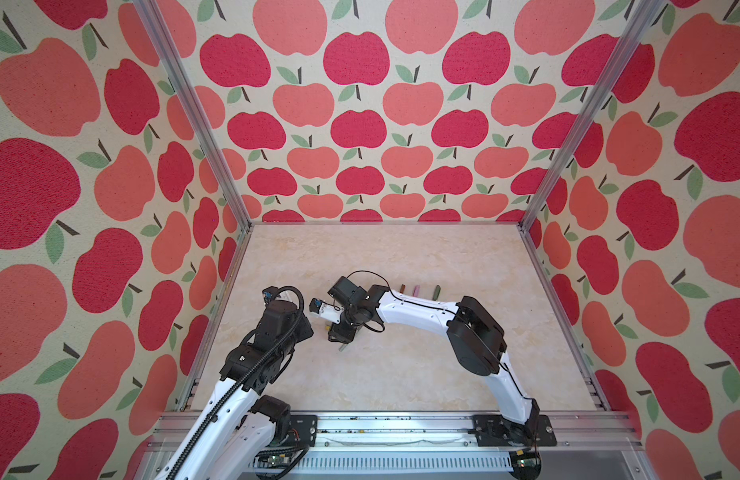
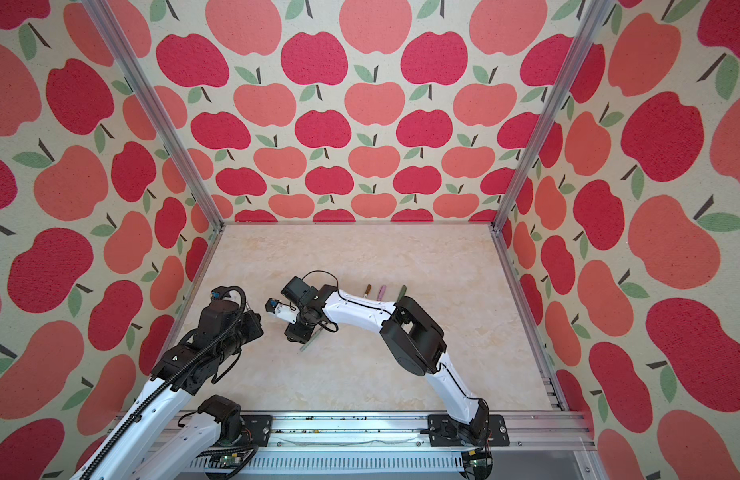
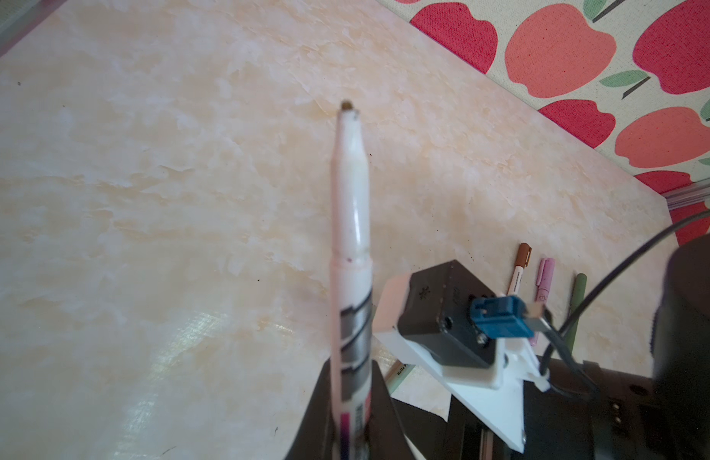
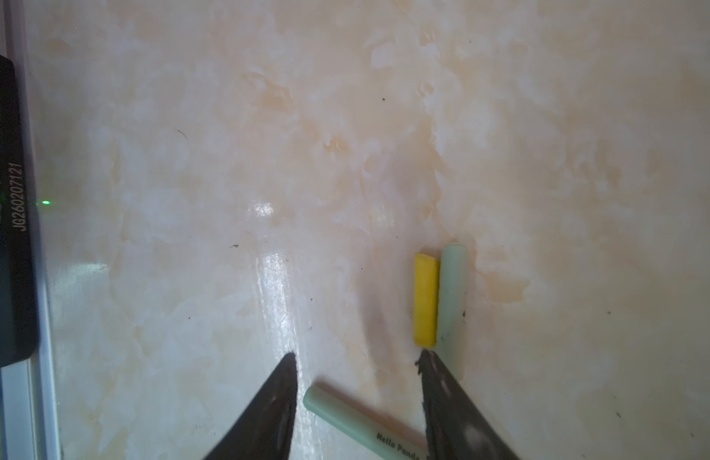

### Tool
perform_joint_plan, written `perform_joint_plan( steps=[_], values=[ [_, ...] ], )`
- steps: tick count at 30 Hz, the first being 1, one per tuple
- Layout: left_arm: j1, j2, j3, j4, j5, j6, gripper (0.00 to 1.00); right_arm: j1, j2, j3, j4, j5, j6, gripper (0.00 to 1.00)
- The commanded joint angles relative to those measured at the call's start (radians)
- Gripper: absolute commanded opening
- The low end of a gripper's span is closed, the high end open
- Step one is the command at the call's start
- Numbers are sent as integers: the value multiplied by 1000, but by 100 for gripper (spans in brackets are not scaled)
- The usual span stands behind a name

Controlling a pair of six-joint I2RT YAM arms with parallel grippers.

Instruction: Insert the pens into the pen caps

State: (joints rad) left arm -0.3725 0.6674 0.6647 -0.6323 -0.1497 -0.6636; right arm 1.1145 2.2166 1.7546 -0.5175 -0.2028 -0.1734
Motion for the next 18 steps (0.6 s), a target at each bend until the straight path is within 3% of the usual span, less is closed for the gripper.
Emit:
perform_joint_plan(
  steps=[1,18],
  values=[
    [5,-8,16,-26,-19,7,0,-17,45,43,-26,-22,24,52],
    [5,-7,21,-39,-25,9,0,-40,142,127,-36,-47,28,51]
  ],
)
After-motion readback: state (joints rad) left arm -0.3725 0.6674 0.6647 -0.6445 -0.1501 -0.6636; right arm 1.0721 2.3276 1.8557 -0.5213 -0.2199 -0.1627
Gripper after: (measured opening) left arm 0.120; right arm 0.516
